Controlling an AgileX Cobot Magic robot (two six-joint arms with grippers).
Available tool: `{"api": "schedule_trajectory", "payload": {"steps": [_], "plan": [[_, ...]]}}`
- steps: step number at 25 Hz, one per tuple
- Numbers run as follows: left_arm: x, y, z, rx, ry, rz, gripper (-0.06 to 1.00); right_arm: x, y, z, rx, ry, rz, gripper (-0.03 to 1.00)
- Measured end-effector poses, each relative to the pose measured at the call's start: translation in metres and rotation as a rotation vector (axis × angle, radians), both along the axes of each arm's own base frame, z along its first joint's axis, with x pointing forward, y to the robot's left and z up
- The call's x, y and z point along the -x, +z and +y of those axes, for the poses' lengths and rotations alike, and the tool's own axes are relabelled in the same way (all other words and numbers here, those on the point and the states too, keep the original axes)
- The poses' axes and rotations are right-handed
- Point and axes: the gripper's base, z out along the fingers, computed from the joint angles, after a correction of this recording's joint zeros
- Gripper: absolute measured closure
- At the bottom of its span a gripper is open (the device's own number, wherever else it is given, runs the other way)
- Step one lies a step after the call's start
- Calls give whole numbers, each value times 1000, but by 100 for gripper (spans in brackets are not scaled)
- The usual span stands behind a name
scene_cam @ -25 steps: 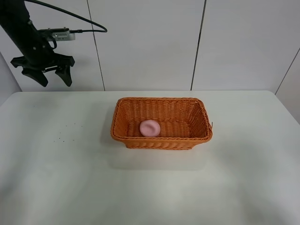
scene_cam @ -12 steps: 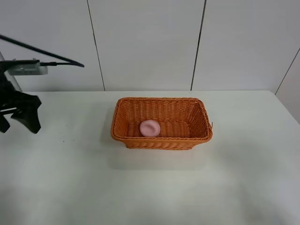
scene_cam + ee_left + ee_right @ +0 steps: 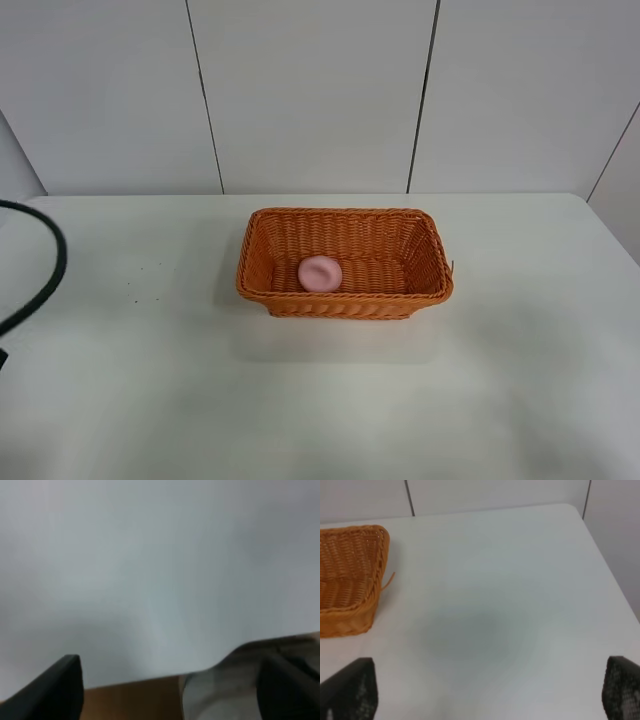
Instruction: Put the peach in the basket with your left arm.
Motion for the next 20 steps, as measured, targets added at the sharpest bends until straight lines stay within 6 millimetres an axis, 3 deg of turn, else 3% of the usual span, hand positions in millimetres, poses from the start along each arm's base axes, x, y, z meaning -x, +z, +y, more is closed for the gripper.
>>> {"api": "schedule_trajectory", "payload": {"steps": [9, 17, 20], "plan": [[71, -31, 3, 10, 0, -241, 13, 0, 0, 0, 0, 0, 0, 27], [116, -28, 6, 26, 1, -560, 13, 0, 0, 0, 0, 0, 0, 27], [121, -28, 6, 29, 3, -597, 13, 0, 0, 0, 0, 0, 0, 27]]}}
